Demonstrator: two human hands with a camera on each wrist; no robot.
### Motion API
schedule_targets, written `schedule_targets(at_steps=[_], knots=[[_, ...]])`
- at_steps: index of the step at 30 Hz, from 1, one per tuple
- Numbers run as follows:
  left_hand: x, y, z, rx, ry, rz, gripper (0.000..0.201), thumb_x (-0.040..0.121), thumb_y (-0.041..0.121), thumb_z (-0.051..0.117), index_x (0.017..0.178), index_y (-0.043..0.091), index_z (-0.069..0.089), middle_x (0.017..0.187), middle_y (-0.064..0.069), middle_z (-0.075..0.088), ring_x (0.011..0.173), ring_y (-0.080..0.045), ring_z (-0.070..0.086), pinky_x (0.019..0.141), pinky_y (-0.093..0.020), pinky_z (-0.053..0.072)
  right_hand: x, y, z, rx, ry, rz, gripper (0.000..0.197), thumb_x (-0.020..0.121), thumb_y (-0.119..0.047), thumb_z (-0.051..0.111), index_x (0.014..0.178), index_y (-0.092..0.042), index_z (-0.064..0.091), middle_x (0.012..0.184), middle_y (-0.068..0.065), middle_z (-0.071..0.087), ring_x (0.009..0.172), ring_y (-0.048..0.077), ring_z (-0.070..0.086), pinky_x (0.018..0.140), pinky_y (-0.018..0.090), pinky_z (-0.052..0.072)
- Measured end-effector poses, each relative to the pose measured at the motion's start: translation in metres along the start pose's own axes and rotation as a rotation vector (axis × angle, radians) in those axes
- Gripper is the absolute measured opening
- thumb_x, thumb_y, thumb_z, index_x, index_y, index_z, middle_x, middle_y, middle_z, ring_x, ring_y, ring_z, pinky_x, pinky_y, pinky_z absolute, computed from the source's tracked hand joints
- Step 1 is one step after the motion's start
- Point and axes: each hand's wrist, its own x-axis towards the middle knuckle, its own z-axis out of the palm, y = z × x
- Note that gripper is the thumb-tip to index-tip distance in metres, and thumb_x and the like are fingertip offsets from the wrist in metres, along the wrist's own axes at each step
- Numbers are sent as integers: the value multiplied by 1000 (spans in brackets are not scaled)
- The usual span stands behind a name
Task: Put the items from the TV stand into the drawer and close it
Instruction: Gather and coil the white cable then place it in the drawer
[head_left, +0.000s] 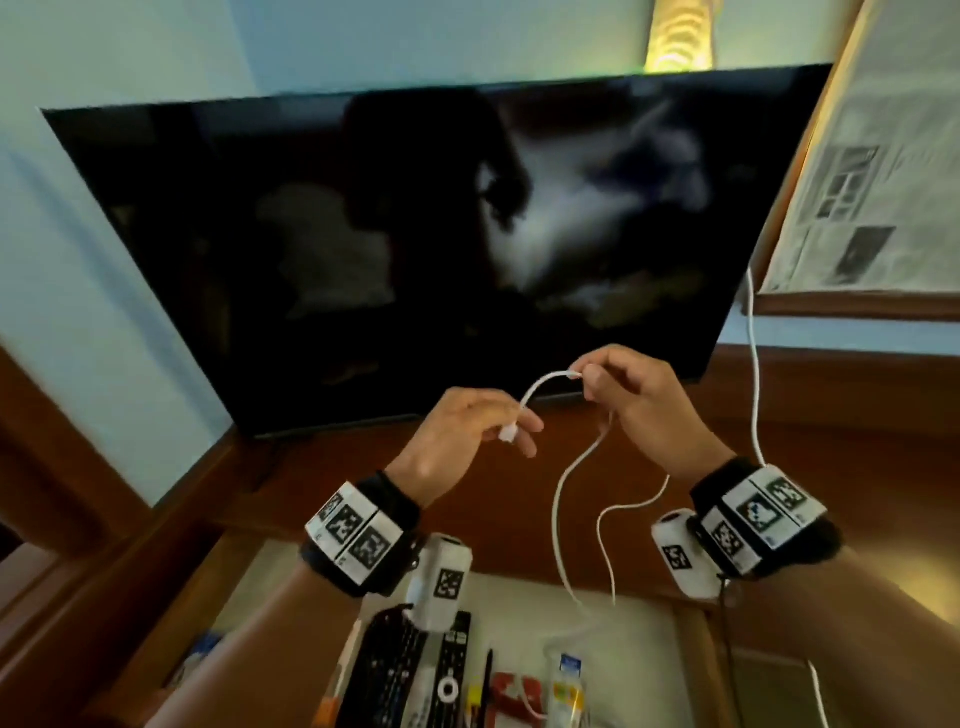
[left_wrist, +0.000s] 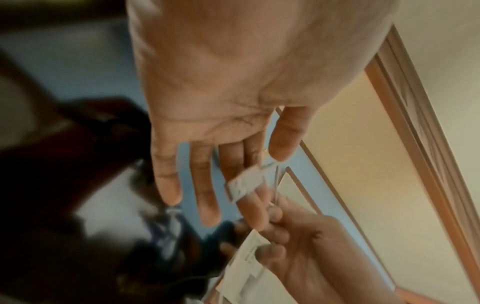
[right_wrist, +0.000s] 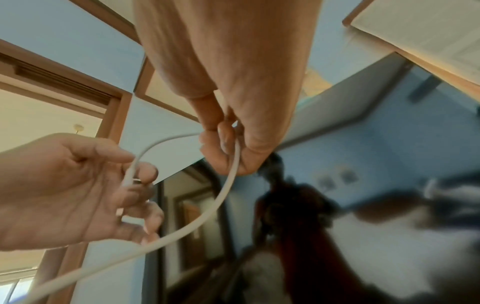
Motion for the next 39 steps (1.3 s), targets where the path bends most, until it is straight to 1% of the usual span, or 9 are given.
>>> schedule_targets(at_steps=[3, 7, 10, 14, 19, 24, 31, 36, 39], knots=[[5, 14, -2, -369, -101, -96, 54, 107, 32, 38, 113, -11, 69, 97, -33, 72, 104, -48, 68, 107, -52, 47, 16, -16, 4, -64, -106, -82, 16, 103, -9, 55, 99, -13, 71, 80, -13, 65, 66, 3, 59, 62, 18, 48], [19, 35, 10, -750, -163, -273, 59, 105, 50, 42, 90, -2, 66, 65, -15, 62, 71, -33, 63, 75, -39, 57, 29, -28, 14, -40, -164, -153, 15, 98, -3, 61, 97, -14, 72, 99, 4, 71, 91, 13, 69, 84, 21, 54], [22, 37, 14, -866, -242, -374, 59, 105, 59, 34, 80, 11, 57, 47, 3, 38, 42, -12, 34, 46, -24, 33, 35, -29, 20, 94, -146, -127, 10, 95, -2, 66, 98, -11, 67, 83, -3, 68, 72, 7, 63, 68, 21, 52], [24, 29, 7, -897, -294, -283, 44, 110, 42, 32, 83, 15, 53, 48, 7, 36, 37, -6, 28, 40, -20, 24, 33, -14, 27, 248, -46, 39, 8, 98, -20, 66, 101, -13, 68, 76, 10, 62, 56, 16, 51, 49, 30, 44], [30, 24, 11, -916, -155, -130, 42, 112, 23, 32, 120, -4, 62, 94, -15, 74, 84, -24, 75, 73, -30, 60, 10, -6, 48, 306, -60, 212, 26, 102, 5, 47, 89, -2, 68, 61, 8, 55, 49, 20, 49, 44, 28, 46], [50, 16, 9, -784, 12, 20, 37, 111, 10, 32, 136, -10, 51, 131, -31, 63, 118, -38, 67, 102, -45, 55, -4, -7, 56, 32, -304, 300, 26, 106, -19, 51, 94, -3, 68, 65, 3, 62, 42, 13, 47, 43, 28, 43], [56, 7, -12, 234, -213, -80, 32, 110, 18, 42, 107, -3, 66, 73, -11, 73, 51, -18, 61, 51, -32, 47, 3, -14, 21, -334, -118, -24, 20, 93, -25, 71, 73, -23, 71, 56, 0, 62, 43, 18, 51, 44, 36, 42], [40, -2, -14, -174, -430, -152, 76, 111, 47, 22, 91, -8, 70, 46, -7, 38, 39, -14, 29, 48, -28, 25, 12, -19, 1, -209, -2, -128, 10, 87, -26, 78, 79, -21, 76, 73, -2, 72, 64, 15, 65, 60, 30, 50], [31, 5, -4, -512, -530, -167, 51, 109, 36, 34, 85, 5, 67, 45, 3, 33, 40, -12, 19, 46, -30, 18, 16, -13, 7, -24, 40, -126, 9, 90, -19, 74, 82, -15, 74, 76, -5, 72, 63, 10, 63, 60, 24, 50]])
